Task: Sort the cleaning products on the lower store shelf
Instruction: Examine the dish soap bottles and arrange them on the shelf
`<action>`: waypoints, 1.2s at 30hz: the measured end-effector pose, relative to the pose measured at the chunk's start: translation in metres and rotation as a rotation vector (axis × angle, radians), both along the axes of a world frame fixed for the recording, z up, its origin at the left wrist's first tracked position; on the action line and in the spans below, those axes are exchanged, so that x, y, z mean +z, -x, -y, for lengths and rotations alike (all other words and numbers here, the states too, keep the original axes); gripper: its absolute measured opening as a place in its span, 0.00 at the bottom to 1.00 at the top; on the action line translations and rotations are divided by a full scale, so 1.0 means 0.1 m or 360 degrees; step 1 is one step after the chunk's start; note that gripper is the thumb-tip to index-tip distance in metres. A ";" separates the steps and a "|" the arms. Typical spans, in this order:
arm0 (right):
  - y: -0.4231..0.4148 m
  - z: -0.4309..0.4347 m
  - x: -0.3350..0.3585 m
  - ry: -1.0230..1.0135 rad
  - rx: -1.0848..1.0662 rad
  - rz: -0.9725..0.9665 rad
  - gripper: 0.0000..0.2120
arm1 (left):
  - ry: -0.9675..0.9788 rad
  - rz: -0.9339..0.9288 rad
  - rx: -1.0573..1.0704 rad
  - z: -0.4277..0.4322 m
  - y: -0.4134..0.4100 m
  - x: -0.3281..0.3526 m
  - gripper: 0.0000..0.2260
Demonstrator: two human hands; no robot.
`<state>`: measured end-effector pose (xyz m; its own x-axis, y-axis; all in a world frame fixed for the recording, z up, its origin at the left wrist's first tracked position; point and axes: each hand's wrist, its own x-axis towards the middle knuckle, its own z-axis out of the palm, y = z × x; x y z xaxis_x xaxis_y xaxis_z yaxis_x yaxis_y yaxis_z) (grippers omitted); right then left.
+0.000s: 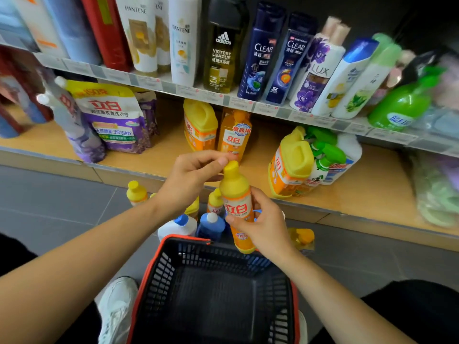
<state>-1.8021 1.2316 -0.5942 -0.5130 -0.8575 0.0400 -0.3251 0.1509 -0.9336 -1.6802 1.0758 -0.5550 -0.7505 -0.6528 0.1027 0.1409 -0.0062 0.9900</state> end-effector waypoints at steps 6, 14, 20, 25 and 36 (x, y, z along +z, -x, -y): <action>0.10 0.01 -0.06 -0.0083 0.0178 0.0303 0.24 | -0.0372 -0.0005 -0.0273 0.04 0.04 -0.01 0.14; 0.18 -0.01 -0.04 -0.0114 0.0301 0.0847 0.28 | -0.0564 -0.0093 -0.0418 0.04 0.10 -0.03 0.16; 0.10 -0.02 0.01 -0.0107 0.0313 0.1285 0.25 | -0.0590 -0.0111 -0.0364 0.07 0.15 -0.06 0.18; 0.09 -0.01 0.02 -0.0170 0.0346 0.1113 0.28 | -0.0537 -0.0150 -0.0074 0.02 0.16 -0.08 0.12; 0.07 -0.03 0.01 -0.0161 0.0153 0.1105 0.30 | -0.0190 -0.0026 0.0029 -0.03 0.12 -0.05 0.08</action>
